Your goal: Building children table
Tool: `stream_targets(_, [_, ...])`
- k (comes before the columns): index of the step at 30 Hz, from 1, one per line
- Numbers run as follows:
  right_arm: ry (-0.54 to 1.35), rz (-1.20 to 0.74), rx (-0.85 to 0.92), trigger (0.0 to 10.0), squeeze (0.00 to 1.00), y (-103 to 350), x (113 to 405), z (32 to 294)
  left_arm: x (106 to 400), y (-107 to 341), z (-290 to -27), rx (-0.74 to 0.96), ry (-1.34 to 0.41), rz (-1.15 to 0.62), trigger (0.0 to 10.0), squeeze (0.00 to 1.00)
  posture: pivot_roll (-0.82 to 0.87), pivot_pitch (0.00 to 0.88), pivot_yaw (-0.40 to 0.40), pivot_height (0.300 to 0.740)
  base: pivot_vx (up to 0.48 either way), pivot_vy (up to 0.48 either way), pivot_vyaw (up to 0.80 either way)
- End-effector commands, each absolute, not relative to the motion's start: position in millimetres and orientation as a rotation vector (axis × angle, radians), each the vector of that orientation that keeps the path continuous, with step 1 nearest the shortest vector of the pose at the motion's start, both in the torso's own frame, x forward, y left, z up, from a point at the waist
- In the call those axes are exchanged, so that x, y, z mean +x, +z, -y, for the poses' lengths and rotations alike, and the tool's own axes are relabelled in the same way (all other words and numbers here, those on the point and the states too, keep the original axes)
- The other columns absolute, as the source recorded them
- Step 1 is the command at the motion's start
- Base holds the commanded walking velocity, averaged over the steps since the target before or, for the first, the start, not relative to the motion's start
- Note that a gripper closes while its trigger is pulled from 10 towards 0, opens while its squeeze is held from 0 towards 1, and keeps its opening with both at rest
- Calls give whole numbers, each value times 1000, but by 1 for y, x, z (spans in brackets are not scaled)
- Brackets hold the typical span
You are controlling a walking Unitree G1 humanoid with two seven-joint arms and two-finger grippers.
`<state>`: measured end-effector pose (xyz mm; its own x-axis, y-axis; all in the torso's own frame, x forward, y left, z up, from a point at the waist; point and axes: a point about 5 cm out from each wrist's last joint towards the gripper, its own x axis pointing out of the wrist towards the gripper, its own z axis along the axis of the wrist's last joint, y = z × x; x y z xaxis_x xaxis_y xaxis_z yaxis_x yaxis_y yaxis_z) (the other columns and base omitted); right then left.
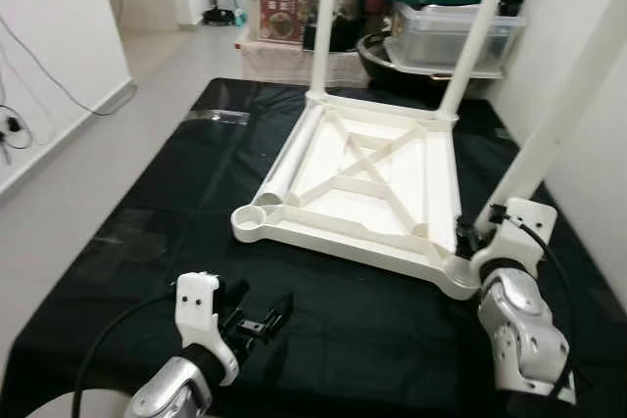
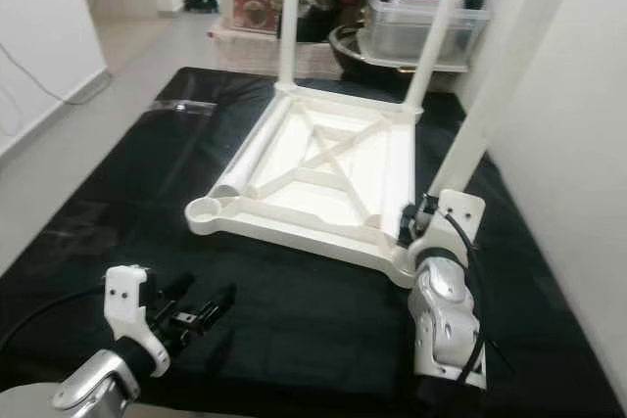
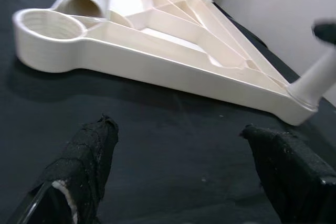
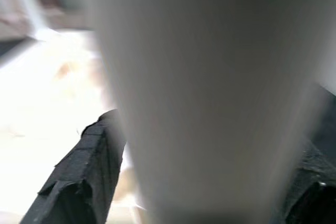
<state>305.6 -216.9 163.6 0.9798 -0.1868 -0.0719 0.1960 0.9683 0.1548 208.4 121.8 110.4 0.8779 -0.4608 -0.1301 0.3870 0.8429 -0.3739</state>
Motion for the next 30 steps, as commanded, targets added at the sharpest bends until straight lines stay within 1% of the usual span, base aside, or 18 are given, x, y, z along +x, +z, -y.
stream_targets(1, [-44, -24, 192, 10000, 0, 171, 310, 212, 208, 111, -121, -350, -455, -219, 10000, 0, 124, 0, -82, 740, 0, 0, 0])
stream_targets(4, [33, 4, 197, 10000, 0, 176, 314, 214, 209, 112, -120, -346, -462, -219, 10000, 0, 122, 0, -81, 740, 0, 0, 0])
stream_targets(6, [232, 69, 163, 10000, 0, 186, 313, 212, 209, 111, -120, -347, -463, -221, 10000, 0, 125, 0, -81, 740, 0, 0, 0])
stream_targets(7, [232, 69, 163, 10000, 0, 186, 313, 212, 209, 111, -120, -347, -463, -221, 10000, 0, 125, 0, -81, 740, 0, 0, 0])
stream_targets(8, [344, 79, 144, 10000, 0, 189, 312, 211, 209, 111, -119, -347, -463, -221, 10000, 0, 129, 0, -83, 740, 0, 0, 0])
stream_targets(9, [344, 79, 144, 10000, 0, 189, 312, 211, 209, 111, -119, -347, -463, -221, 10000, 0, 129, 0, -83, 740, 0, 0, 0])
stream_targets(10, [466, 74, 120, 10000, 0, 188, 309, 208, 209, 110, -119, -347, -463, -220, 10000, 0, 130, 0, -85, 740, 0, 0, 0])
stream_targets(12, [566, 46, 87, 10000, 0, 183, 308, 205, 210, 110, -119, -348, -462, -220, 10000, 0, 129, 0, -84, 740, 0, 0, 0])
stream_targets(14, [566, 46, 87, 10000, 0, 183, 308, 205, 210, 110, -119, -348, -462, -220, 10000, 0, 129, 0, -84, 740, 0, 0, 0])
stream_targets(15, [644, 14, 60, 8824, 0, 177, 307, 201, 211, 111, -118, -350, -463, -217, 10000, 0, 131, 0, -85, 740, 0, 0, 0])
stream_targets(16, [644, 14, 60, 8824, 0, 177, 307, 201, 211, 111, -118, -350, -463, -217, 10000, 0, 131, 0, -85, 740, 0, 0, 0])
stream_targets(17, [713, -5, 42, 4745, 0, 173, 308, 196, 212, 111, -117, -348, -467, -214, 10000, 0, 135, 0, -90, 740, 0, 0, 0])
stream_targets(18, [773, -13, 45, 0, 0, 171, 308, 191, 212, 111, -117, -347, -468, -212, 10000, 0, 137, 0, -92, 740, 0, 0, 0])
stream_targets(25, [843, -12, 96, 0, 0, 164, 304, 180, 212, 110, -118, -345, -452, -210, 10000, 0, 144, 0, -98, 740, 0, 0, 0])
stream_targets(26, [729, -12, 85, 0, 0, 159, 308, 183, 212, 111, -118, -345, -453, -209, 10000, 0, 142, 0, -97, 740, 0, 0, 0])
stream_targets(27, [729, -12, 85, 0, 0, 159, 308, 183, 212, 111, -118, -345, -453, -209, 10000, 0, 142, 0, -97, 740, 0, 0, 0])
stream_targets(29, [399, -55, 99, 0, 0, 142, 316, 196, 211, 111, -118, -347, -457, -210, 10000, 0, 134, 0, -91, 740, 0, 0, 0])
stream_targets(30, [399, -55, 99, 0, 0, 142, 316, 196, 211, 111, -118, -347, -457, -210, 10000, 0, 134, 0, -91, 740, 0, 0, 0])
